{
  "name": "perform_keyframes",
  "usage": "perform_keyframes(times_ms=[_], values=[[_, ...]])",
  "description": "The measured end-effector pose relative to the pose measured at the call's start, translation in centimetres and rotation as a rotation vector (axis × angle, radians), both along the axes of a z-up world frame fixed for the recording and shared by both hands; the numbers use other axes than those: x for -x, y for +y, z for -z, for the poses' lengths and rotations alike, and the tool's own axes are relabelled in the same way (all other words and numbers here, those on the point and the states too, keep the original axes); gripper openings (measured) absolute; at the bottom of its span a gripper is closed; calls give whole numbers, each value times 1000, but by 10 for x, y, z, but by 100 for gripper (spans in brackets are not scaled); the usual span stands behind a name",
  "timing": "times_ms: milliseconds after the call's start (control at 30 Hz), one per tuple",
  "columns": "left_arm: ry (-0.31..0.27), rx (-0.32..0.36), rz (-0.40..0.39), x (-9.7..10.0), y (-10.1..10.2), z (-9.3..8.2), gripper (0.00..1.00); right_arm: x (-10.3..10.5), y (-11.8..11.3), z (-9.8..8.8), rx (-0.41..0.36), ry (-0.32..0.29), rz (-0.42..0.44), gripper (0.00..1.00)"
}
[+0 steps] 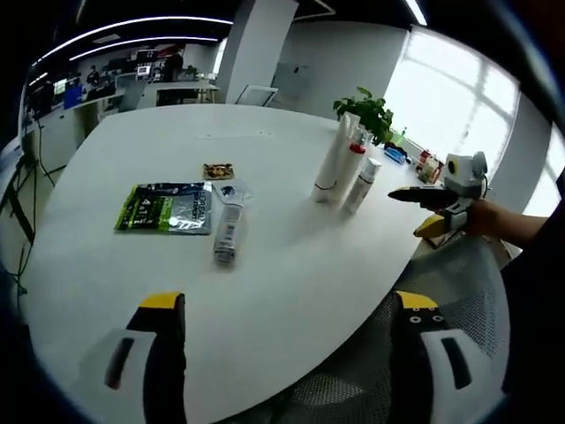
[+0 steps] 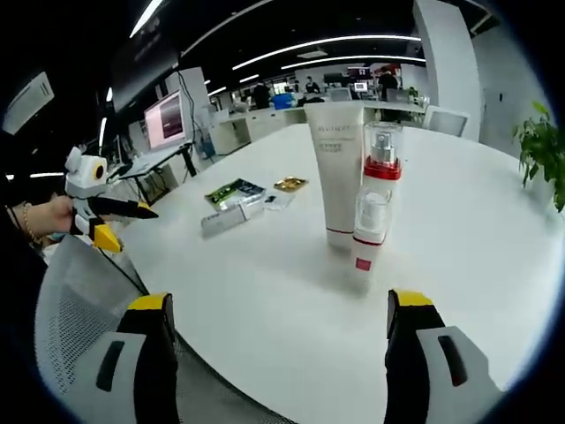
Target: Arrange the skincare products in the storage area until every visible bottle or jar stands upright without overlapping.
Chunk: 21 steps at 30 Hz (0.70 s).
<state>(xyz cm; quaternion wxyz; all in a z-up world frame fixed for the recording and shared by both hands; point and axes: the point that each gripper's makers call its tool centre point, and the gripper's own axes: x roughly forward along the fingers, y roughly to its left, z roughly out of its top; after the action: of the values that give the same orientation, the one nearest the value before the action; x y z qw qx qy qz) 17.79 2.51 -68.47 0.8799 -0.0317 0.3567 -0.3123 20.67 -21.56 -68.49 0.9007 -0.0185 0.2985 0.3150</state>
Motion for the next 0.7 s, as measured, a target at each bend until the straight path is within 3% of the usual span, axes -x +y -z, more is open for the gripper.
perform_keyframes(times_ms=[333,700], values=[[43,-77,67,-26,-4,8,90,2,2,3,6,4,-24,100],[69,-183,118,-64,-9,21,74,4,4,2,-1,9,-21,100]])
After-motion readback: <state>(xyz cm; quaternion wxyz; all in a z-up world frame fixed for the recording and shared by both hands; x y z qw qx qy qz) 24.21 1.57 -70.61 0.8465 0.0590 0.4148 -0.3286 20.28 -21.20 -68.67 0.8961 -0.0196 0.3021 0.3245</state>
